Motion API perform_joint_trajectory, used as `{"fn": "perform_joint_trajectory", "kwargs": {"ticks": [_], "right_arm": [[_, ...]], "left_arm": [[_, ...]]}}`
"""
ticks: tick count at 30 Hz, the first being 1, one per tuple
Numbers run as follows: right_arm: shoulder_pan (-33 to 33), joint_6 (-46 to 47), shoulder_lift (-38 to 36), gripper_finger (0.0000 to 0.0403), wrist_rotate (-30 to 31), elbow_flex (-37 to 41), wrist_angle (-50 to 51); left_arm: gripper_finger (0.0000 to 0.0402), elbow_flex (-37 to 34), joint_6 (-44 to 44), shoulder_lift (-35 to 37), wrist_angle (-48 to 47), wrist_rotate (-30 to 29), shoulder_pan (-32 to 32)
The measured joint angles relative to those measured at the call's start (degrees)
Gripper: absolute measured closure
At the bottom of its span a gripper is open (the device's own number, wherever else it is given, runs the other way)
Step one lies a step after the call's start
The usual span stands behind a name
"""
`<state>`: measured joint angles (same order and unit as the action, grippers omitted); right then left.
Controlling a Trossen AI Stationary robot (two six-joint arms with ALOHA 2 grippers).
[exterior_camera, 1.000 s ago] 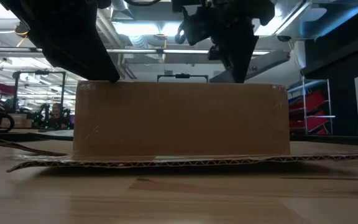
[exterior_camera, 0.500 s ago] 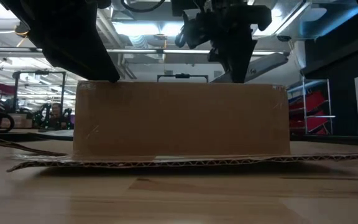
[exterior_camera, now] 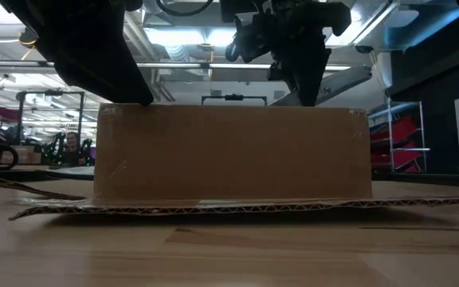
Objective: Unpack boxes
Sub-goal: Break down the box until it is fully flat
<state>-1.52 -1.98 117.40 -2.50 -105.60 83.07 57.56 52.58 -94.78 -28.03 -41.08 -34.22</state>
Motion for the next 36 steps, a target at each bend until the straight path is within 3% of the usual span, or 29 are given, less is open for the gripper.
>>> {"fn": "perform_joint_trajectory", "kwargs": {"ticks": [36], "right_arm": [[0.0, -2.8, 2.6, 0.0345, 2.0, -1.7, 6.8]], "left_arm": [[0.0163, 0.0, 0.0, 0.0, 0.1, -0.1, 0.0]]}}
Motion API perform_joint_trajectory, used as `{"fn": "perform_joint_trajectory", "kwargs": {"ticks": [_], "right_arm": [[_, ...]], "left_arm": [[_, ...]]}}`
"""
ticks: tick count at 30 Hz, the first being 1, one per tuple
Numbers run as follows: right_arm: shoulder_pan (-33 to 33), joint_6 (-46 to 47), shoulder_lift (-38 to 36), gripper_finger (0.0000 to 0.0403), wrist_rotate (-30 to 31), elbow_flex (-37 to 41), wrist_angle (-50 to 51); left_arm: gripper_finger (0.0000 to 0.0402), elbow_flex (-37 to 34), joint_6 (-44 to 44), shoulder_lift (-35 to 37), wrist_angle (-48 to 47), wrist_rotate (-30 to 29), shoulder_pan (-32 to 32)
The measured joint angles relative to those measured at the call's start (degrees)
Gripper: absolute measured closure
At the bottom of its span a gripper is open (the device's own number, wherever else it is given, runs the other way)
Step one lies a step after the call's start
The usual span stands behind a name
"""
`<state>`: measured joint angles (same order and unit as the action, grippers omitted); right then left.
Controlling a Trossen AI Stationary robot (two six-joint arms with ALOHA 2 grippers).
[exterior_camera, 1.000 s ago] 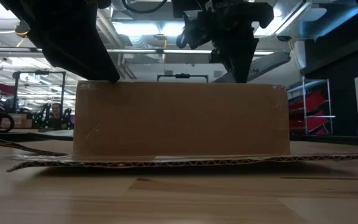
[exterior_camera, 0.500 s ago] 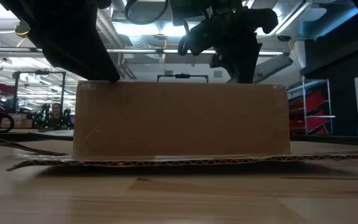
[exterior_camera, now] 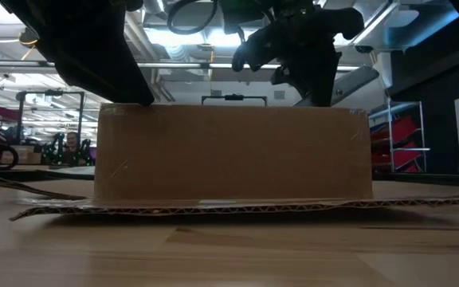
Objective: Unpack boxes
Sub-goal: Break down the box until it is fully flat
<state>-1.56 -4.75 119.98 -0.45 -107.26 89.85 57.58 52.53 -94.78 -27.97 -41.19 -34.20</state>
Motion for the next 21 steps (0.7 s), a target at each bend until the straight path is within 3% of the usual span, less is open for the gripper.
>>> {"fn": "perform_joint_trajectory", "kwargs": {"ticks": [21], "right_arm": [[0.0, 1.7, -0.1, 0.0345, -1.2, 0.1, 0.2]], "left_arm": [[0.0163, 0.0, 0.0, 0.0, 0.0, 0.0, 0.0]]}}
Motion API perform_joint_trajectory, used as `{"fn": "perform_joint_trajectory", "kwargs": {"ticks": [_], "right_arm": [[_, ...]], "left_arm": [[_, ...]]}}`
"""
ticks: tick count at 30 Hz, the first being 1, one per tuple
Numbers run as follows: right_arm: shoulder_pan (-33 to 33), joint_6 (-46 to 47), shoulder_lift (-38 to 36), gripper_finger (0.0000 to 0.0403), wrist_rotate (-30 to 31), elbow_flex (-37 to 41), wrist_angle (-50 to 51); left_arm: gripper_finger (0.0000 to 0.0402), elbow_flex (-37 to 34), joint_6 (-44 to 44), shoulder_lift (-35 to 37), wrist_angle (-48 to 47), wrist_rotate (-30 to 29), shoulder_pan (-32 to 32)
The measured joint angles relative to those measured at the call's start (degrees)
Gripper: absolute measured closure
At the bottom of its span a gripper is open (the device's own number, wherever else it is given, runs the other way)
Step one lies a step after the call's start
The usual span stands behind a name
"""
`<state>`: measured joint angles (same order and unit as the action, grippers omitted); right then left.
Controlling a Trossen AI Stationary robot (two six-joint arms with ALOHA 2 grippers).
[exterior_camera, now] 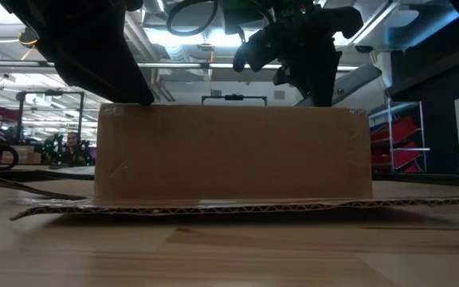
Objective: Unpack boxes
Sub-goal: Break down the box until it is fully flat
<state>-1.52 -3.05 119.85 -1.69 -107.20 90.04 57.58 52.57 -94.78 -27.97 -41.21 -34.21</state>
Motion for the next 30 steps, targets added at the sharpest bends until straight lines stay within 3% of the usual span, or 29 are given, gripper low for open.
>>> {"fn": "perform_joint_trajectory", "kwargs": {"ticks": [17, 25, 30], "right_arm": [[0.0, 0.8, -2.4, 0.0345, -0.9, 0.6, -0.1], [-0.8, 0.8, -6.0, 0.0345, -0.3, 11.0, -0.2], [-1.6, 2.8, -10.5, 0.0345, 0.5, 12.6, 0.1]], "left_arm": [[0.0163, 0.0, 1.4, 0.0, 0.0, -0.1, -0.4], [0.0163, 0.0, 2.5, 0.0, 0.1, -0.1, -0.4], [0.0163, 0.0, 1.5, 0.0, 0.1, 0.0, -0.4]]}}
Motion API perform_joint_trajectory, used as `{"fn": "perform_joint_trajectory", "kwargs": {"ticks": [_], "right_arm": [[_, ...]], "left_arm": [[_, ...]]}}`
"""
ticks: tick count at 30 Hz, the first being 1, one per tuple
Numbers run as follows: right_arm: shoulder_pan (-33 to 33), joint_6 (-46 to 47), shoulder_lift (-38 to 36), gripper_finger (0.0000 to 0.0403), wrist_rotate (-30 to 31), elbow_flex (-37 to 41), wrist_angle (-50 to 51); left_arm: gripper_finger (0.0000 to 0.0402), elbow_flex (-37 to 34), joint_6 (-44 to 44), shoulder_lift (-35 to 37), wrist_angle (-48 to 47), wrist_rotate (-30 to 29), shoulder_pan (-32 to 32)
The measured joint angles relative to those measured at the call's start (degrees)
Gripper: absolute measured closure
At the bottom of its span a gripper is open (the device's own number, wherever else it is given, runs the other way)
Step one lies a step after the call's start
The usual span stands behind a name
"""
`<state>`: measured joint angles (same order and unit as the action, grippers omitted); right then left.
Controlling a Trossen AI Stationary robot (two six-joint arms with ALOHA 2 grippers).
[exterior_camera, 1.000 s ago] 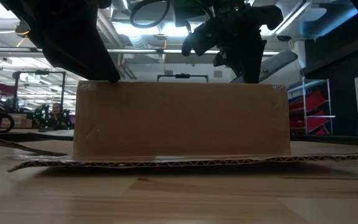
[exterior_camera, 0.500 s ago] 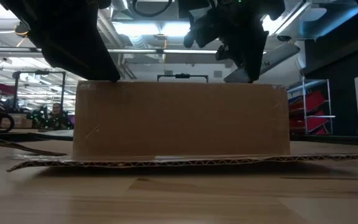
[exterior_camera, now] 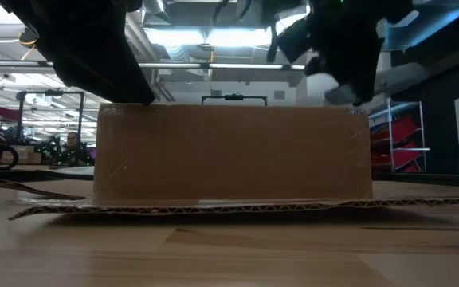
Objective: Unpack boxes
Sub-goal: Break down the box until it is fully flat
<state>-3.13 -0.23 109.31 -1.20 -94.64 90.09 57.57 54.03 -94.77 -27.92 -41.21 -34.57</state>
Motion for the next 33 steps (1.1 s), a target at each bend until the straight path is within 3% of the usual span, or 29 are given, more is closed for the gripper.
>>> {"fn": "perform_joint_trajectory", "kwargs": {"ticks": [12, 24, 28, 33], "right_arm": [[0.1, 10.9, -12.0, 0.0345, 3.6, 0.1, -1.7], [-0.4, 19.4, -18.6, 0.0345, 3.2, 0.0, -20.9], [-1.1, 19.5, -18.6, 0.0345, 6.6, 0.0, -21.9], [-3.3, 19.5, -18.5, 0.0345, 10.7, 0.0, -22.0]], "left_arm": [[0.0163, 0.0, 1.1, 0.0, 0.0, 0.0, 0.0], [0.0163, 1.0, 4.1, 0.5, 0.9, 1.1, -0.2], [0.0163, 5.0, -0.5, 0.6, 1.0, 3.3, 0.0], [0.0163, 11.8, -10.9, 0.9, -0.9, 2.0, -0.1]]}}
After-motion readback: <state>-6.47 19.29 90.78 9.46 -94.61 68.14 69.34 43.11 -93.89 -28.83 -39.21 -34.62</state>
